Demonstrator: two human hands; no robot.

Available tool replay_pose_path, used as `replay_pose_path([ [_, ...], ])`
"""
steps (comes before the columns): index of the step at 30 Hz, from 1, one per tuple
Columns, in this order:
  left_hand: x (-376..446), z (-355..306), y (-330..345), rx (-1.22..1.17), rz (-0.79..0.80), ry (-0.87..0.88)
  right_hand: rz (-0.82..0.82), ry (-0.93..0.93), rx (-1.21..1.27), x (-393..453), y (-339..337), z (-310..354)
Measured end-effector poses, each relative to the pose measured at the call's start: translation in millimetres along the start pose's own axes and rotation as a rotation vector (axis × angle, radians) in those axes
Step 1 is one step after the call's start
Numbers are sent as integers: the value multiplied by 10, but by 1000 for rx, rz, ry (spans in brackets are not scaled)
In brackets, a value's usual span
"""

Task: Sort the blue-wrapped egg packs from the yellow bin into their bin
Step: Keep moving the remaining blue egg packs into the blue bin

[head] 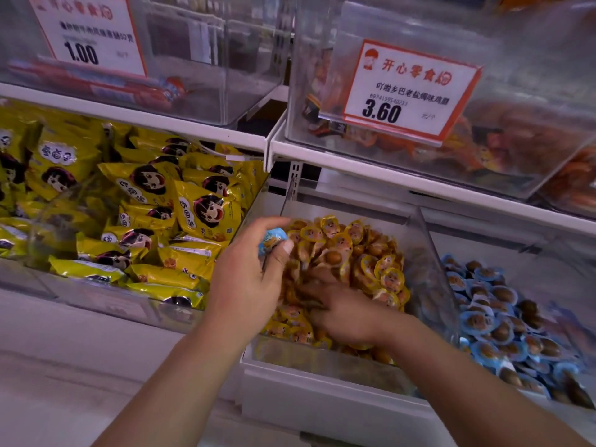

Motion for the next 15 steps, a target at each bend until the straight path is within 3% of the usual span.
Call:
replay_pose_path([
  [3,6,5,-1,-5,-4,-6,155,-44,163,-330,69,32],
  [5,6,2,-6,-3,-7,-4,169,-5,201,-449,-23,-59],
  [9,3,23,1,1,-6,-32,-304,71,253,-249,-553,-221],
  [10,0,25,6,-3,-8,-39,-350,55,231,-136,-584,-202],
  [15,-1,23,9,-21,-18,-34,-149,68,-143,430,-40,-96],
])
Point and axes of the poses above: each hand's wrist, its own x-axis towards the middle knuckle, its own y-axis out of the palm, z = x × y, the point moved 9 cm from there along x, towards the middle knuckle, and after that the axes turned 9 degrees about -z, right-handed, at the moved point
